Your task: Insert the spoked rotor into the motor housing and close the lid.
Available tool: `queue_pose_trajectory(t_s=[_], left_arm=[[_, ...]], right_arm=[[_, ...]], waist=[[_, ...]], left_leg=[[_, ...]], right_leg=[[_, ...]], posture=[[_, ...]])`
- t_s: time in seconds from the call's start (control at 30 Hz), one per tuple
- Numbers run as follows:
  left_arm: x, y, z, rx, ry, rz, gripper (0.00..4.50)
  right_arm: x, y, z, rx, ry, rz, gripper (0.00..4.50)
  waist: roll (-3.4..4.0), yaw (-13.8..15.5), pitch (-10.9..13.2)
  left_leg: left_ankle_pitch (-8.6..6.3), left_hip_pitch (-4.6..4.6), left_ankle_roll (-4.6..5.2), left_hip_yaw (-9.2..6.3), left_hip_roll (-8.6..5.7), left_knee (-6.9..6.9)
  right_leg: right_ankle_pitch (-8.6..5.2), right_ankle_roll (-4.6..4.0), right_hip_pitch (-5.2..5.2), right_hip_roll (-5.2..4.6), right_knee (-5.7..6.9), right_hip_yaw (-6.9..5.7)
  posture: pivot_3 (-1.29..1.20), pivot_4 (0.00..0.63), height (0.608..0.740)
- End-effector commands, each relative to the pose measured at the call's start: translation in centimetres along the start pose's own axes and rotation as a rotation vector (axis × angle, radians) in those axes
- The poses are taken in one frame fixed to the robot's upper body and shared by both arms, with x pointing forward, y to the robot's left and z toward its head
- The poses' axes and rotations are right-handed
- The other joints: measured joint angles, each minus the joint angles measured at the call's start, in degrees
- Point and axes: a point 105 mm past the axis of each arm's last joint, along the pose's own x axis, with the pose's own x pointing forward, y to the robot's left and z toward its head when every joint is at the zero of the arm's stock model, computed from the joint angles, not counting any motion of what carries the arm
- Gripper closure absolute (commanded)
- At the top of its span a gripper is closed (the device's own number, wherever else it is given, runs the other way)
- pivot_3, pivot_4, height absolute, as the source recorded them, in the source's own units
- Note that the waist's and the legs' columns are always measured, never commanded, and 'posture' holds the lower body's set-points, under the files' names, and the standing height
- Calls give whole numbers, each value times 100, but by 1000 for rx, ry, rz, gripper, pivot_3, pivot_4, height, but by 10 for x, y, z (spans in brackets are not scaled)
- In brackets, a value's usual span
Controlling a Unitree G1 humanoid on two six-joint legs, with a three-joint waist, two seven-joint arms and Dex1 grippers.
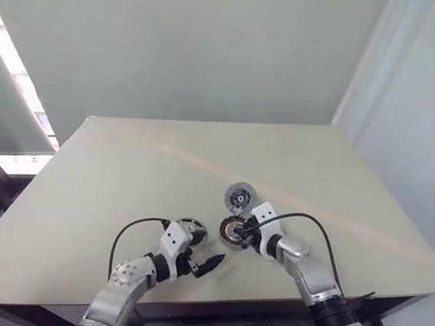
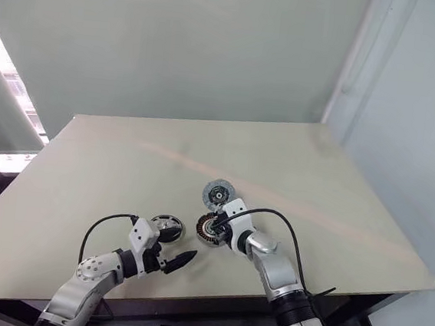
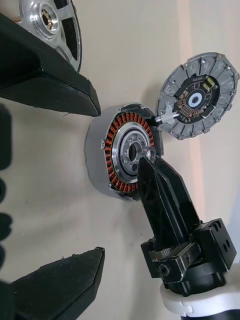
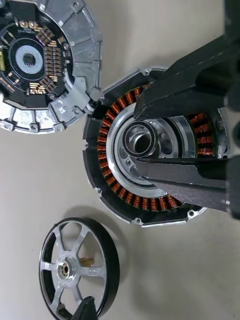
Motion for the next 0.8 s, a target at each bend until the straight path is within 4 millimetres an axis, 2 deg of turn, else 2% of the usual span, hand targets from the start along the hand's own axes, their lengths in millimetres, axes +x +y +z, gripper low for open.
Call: queue_pose_trajectory(t_s=[0.03,0.8], left_arm=[[-1,5,12,43,-32,11,0],[-1,6,12,50,-29,14,0]], right_arm=[[3,-1,20,-36,-59,1,3709],[7,1,13,-48,-19,15,3709]], waist=[[0,-1,0],[1,-5,0]], left_leg=[[0,0,0,0,0,0],[0,-3,0,-1,0,0]], right_leg=[[0,0,0,0,0,0],[0,0,-2,0,0,0]], posture=[[0,0,740],[0,0,740]])
